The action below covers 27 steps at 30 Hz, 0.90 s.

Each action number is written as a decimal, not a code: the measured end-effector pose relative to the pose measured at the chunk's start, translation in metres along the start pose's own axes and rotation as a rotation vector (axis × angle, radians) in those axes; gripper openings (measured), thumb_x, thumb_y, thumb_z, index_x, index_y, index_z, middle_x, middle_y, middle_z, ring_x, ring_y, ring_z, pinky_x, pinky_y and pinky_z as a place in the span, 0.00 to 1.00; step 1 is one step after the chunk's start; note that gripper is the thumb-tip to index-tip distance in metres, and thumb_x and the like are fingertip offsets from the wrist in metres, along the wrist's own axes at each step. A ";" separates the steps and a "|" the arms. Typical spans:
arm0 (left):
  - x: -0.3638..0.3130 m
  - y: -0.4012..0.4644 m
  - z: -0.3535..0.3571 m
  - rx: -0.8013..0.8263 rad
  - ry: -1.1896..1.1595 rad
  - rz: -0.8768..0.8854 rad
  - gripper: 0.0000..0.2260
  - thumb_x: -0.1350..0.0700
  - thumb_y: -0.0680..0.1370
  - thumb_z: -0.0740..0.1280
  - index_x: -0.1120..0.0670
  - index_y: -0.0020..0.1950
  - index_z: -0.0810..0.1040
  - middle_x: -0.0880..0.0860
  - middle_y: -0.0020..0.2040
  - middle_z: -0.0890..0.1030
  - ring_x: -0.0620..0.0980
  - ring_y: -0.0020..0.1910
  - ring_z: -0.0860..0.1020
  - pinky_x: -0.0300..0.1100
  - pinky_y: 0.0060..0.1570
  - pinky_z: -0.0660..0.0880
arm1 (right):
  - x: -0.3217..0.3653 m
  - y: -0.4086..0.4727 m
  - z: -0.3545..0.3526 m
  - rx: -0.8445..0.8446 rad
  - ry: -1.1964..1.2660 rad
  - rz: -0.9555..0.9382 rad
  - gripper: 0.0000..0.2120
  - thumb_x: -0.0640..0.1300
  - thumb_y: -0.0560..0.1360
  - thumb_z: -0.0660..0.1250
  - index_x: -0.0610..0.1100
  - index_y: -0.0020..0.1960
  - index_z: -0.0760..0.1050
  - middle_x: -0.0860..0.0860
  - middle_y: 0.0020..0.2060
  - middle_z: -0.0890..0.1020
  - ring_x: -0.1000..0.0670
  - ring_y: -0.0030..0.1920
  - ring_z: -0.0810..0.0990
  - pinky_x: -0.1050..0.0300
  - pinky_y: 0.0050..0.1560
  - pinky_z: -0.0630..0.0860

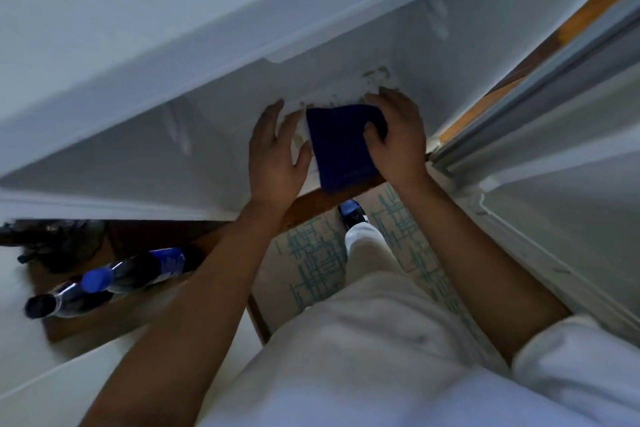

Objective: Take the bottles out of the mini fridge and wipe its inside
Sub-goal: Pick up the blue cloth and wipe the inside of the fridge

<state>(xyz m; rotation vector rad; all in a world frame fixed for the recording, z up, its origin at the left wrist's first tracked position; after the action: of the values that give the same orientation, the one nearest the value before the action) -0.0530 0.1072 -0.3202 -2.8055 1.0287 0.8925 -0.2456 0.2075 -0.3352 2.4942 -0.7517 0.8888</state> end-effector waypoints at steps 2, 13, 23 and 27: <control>-0.006 -0.021 -0.012 -0.071 -0.013 0.006 0.19 0.55 0.82 0.67 0.56 0.73 0.75 0.61 0.76 0.70 0.61 0.75 0.69 0.54 0.74 0.68 | 0.005 -0.010 -0.005 0.012 -0.019 -0.028 0.24 0.45 0.76 0.64 0.43 0.72 0.75 0.41 0.72 0.76 0.37 0.72 0.72 0.44 0.72 0.69; -0.044 -0.119 -0.112 -0.319 -0.128 0.090 0.15 0.66 0.79 0.70 0.67 0.65 0.77 0.69 0.72 0.69 0.30 0.74 0.62 0.34 0.71 0.66 | -0.001 -0.058 0.019 0.164 -0.203 -0.096 0.29 0.55 0.80 0.61 0.43 0.77 0.69 0.37 0.77 0.68 0.33 0.77 0.66 0.38 0.75 0.66; -0.016 -0.120 -0.149 -0.622 0.107 -0.024 0.31 0.62 0.79 0.73 0.53 0.78 0.62 0.83 0.71 0.56 0.77 0.76 0.57 0.63 0.78 0.57 | -0.002 -0.025 0.073 0.320 -0.363 -0.074 0.30 0.57 0.82 0.56 0.47 0.80 0.64 0.40 0.81 0.62 0.35 0.81 0.57 0.32 0.78 0.57; -0.011 -0.104 -0.140 -0.599 -0.033 -0.176 0.41 0.56 0.81 0.72 0.42 0.83 0.47 0.76 0.77 0.51 0.72 0.80 0.51 0.57 0.81 0.52 | -0.011 -0.015 0.085 0.375 -0.473 -0.090 0.30 0.58 0.82 0.54 0.47 0.81 0.61 0.41 0.82 0.58 0.37 0.82 0.54 0.32 0.79 0.53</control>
<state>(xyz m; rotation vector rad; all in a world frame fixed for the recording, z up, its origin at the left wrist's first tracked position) 0.0733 0.1653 -0.2154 -3.2562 0.5587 1.4130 -0.2046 0.1795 -0.4062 3.1004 -0.6489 0.4352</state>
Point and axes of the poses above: each hand's wrist, its own y-axis towards the middle knuckle, its own z-axis out of the palm, x = y × z, the point moved 1 cm from there along y, towards the middle knuckle
